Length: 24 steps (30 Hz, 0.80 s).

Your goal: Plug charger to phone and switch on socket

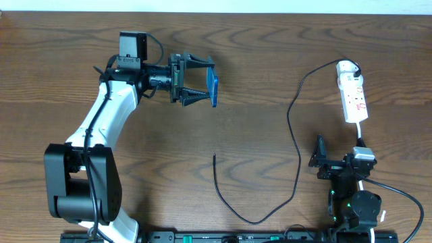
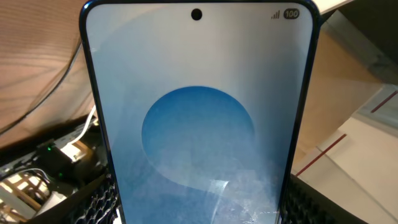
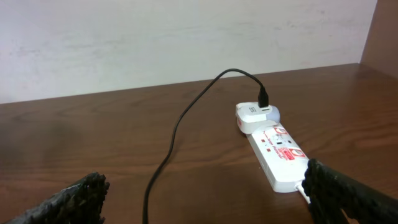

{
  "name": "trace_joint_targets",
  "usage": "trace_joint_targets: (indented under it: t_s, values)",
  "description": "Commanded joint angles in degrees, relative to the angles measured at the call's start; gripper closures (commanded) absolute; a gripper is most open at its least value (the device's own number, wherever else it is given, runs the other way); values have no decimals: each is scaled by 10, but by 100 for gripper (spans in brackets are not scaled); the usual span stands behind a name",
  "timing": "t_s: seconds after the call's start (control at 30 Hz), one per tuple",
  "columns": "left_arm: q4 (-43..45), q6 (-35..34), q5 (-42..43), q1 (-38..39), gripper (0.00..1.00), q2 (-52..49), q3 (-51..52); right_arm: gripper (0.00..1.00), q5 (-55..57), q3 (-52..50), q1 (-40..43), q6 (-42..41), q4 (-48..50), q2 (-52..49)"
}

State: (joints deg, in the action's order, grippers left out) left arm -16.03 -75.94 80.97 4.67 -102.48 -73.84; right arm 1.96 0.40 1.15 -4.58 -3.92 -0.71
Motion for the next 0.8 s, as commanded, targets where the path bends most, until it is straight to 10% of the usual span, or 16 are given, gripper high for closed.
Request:
trace_joint_targets:
  t_s: [0.0,0.77]
  values:
    - [5,-41,30,1,92,17,-3,1,5,-1,-8,-7,-2,2]
    - [6,-47,28,-12,92,17,-3,1,5,-1,-8,-7,-2,2]
